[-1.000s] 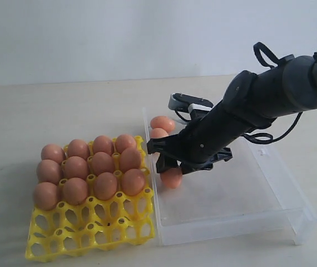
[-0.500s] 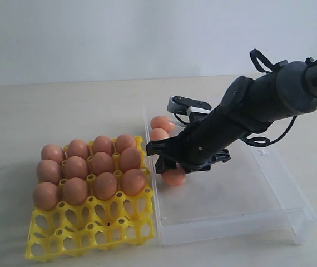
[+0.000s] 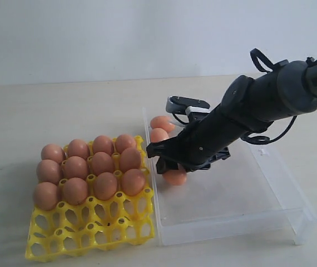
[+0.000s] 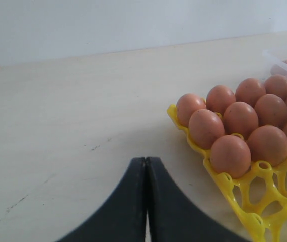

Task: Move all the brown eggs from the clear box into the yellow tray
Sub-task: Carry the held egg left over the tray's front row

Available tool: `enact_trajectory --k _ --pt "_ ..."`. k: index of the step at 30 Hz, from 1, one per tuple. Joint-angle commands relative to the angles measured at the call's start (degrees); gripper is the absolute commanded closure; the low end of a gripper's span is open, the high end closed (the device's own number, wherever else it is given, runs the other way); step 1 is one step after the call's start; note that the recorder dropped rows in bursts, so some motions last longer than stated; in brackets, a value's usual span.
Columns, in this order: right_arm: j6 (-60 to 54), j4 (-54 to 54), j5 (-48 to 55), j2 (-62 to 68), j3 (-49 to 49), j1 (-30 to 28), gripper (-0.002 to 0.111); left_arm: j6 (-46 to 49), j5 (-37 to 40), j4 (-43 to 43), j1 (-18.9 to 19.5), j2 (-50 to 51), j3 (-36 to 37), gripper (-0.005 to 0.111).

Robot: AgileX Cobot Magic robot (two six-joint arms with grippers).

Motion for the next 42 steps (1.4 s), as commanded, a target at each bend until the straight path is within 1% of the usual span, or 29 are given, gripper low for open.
enact_trajectory --k 1,4,7,9,11,13,18,23,25,27,31,37,42 --pt "-0.8 -1.0 -1.1 -4.7 0.0 -0.2 0.108 -0.2 -0.6 -0.1 -0.2 -0.3 -0.2 0.107" --pt "-0.8 -5.9 -2.6 -9.9 0.2 0.5 0.108 -0.2 -0.6 -0.1 -0.2 -0.3 -0.2 0.107" --pt "-0.6 -8.2 -8.0 -15.1 3.5 2.6 0.108 -0.2 -0.6 -0.1 -0.2 -0.3 -0.2 0.107" --pt "-0.6 -8.3 -12.9 -18.3 6.4 5.6 0.108 -0.2 -0.6 -0.1 -0.2 -0.3 -0.2 0.107" --pt "-0.5 -8.3 -20.9 -21.0 9.6 10.7 0.108 -0.2 -0.6 -0.1 -0.2 -0.3 -0.2 0.107" --pt "0.5 -8.8 -26.4 -22.2 11.2 16.4 0.108 -0.2 -0.6 -0.1 -0.2 -0.3 -0.2 0.107" --pt "9.6 -14.7 -39.5 -20.3 11.4 27.0 0.108 -0.2 -0.6 -0.1 -0.2 -0.3 -0.2 0.107" --pt "26.5 -32.5 -53.7 -14.3 11.4 32.0 0.108 -0.2 -0.6 -0.1 -0.2 -0.3 -0.2 0.107" --pt "30.6 -35.1 -57.2 -11.5 11.4 33.1 0.108 -0.2 -0.6 -0.1 -0.2 -0.3 -0.2 0.107" --pt "31.4 -35.2 -59.3 -9.0 11.4 34.1 0.108 -0.2 -0.6 -0.1 -0.2 -0.3 -0.2 0.107" --pt "31.4 -35.3 -59.8 -6.3 10.2 34.1 0.108 -0.2 -0.6 -0.1 -0.2 -0.3 -0.2 0.107" --pt "31.2 -37.5 -53.8 -4.5 7.3 34.1 0.108 -0.2 -0.6 -0.1 -0.2 -0.3 -0.2 0.107" --pt "33.1 -38.3 -53.3 -3.5 6.1 34.4 0.108 -0.2 -0.6 -0.1 -0.2 -0.3 -0.2 0.107"
